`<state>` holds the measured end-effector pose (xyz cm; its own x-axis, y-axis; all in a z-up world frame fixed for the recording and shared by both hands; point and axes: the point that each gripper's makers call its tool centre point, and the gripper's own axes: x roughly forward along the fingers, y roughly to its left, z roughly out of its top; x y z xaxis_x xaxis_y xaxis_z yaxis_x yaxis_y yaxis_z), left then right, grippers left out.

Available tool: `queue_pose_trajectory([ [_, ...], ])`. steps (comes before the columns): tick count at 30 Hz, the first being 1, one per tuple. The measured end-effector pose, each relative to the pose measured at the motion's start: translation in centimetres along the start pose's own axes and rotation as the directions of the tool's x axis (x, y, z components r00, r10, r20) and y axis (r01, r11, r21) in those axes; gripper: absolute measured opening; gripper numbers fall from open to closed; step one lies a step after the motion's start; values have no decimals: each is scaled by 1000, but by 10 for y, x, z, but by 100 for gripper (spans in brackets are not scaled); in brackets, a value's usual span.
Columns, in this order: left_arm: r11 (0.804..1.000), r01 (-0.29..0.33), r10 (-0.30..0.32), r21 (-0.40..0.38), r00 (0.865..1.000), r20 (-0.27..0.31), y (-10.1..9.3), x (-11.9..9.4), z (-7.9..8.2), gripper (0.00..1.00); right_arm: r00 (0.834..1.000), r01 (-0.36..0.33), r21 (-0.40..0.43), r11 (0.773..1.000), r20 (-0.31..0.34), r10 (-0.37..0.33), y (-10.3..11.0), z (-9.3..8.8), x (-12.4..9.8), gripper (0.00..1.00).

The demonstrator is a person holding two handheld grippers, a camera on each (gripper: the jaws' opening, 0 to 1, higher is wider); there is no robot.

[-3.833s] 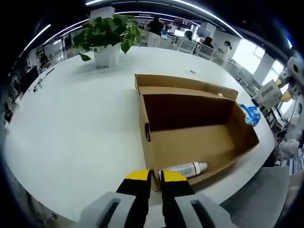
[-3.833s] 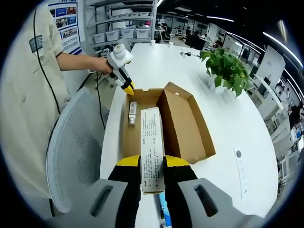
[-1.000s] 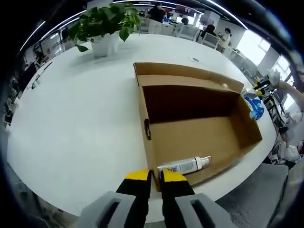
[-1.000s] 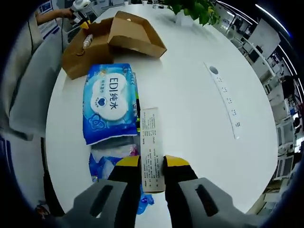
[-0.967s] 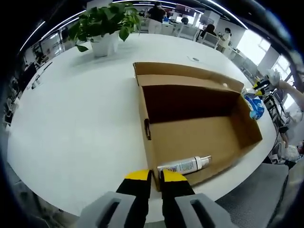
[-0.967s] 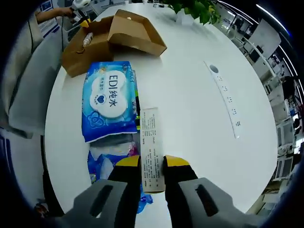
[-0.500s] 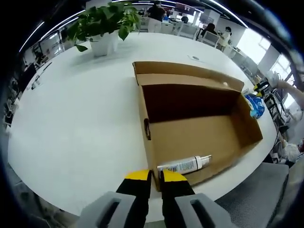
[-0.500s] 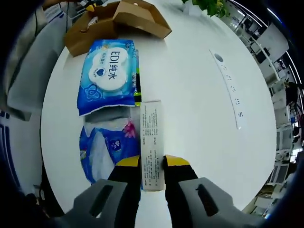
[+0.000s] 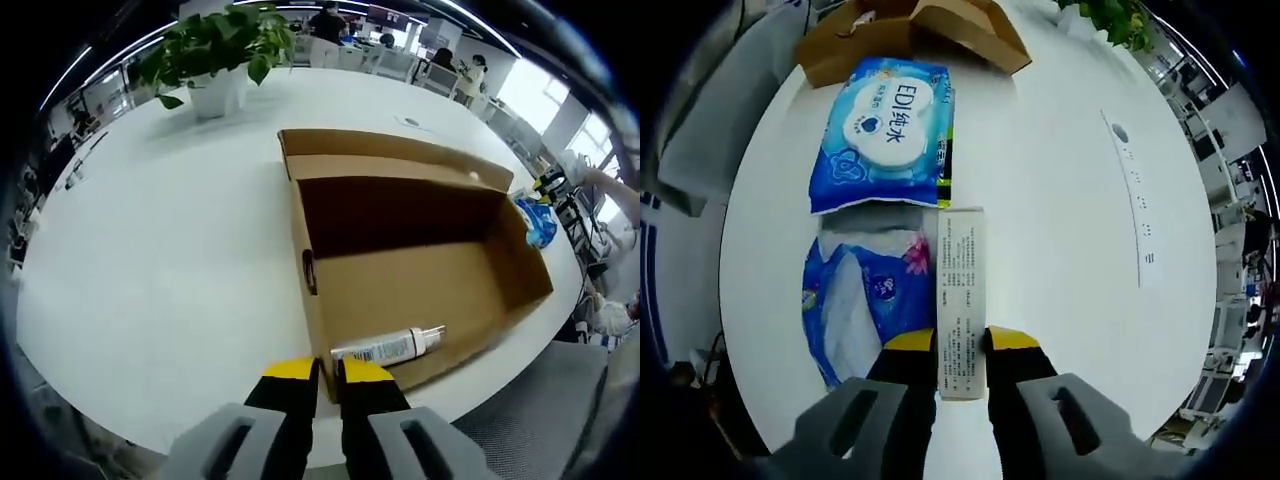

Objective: Operate the shoe box by opening the lid, removing the specified soft item, and placing it in the target area until the item is outside and the box remains undamaged.

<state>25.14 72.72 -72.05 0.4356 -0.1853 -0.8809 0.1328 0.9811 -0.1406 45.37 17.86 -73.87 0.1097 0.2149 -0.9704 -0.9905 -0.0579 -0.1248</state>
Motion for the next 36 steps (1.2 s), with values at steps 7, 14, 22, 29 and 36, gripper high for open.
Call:
queue_pose_trajectory([
  [7, 1000, 0, 0, 15, 1000, 1, 0, 0, 0, 7, 1000, 24, 27, 999, -7, -23, -3, 0, -1, 16],
  [14, 998, 1, -2, 58, 1000, 24, -1, -1, 3, 8, 994, 96, 85, 992, 45, -100, -11, 13, -10, 28],
  [22, 991, 0, -8, 135, 998, 58, -6, -6, 11, 17, 988, 131, 133, 982, 63, -140, -7, 22, -24, 38],
  [29, 980, -1, -23, 201, 993, 118, -5, -16, 31, 22, 975, 168, 225, 960, 104, -195, 1, 34, -41, 49],
  [36, 951, 40, -87, 306, 986, 141, -15, -21, 48, 25, 952, 191, 314, 930, 171, -253, 16, 50, -62, 56],
])
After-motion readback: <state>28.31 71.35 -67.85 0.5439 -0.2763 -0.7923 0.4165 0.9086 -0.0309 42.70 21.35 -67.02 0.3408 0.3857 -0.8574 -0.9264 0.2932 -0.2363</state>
